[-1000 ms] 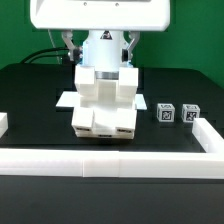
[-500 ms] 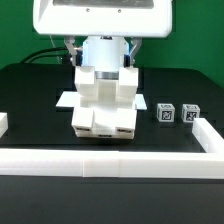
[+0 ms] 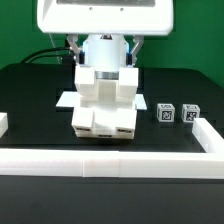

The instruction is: Assemble chair

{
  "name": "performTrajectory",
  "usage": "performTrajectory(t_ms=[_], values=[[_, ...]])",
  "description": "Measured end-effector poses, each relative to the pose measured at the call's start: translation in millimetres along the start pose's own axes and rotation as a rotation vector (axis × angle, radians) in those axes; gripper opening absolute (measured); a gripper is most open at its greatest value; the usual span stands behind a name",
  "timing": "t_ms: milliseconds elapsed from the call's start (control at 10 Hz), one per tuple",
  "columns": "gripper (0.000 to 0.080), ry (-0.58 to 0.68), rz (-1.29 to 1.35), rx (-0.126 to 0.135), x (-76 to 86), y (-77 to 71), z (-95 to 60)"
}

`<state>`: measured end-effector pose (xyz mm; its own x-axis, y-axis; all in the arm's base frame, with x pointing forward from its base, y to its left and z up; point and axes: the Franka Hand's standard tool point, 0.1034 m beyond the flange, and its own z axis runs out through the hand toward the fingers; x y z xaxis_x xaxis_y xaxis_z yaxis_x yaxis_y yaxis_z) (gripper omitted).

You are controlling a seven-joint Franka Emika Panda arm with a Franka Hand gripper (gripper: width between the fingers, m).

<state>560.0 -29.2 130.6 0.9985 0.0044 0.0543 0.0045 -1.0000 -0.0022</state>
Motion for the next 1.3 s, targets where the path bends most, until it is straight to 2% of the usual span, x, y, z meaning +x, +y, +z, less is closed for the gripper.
performTrajectory(t_ms=[500, 800, 1300], values=[[0.0649, 0.047, -0.004, -0.014, 7.4, 2.7, 1.8], [0.0649, 0.073, -0.005, -0.029, 21.2, 7.3, 6.2], [0.0649, 0.089, -0.020, -0.058, 34.5, 8.6, 29.3]])
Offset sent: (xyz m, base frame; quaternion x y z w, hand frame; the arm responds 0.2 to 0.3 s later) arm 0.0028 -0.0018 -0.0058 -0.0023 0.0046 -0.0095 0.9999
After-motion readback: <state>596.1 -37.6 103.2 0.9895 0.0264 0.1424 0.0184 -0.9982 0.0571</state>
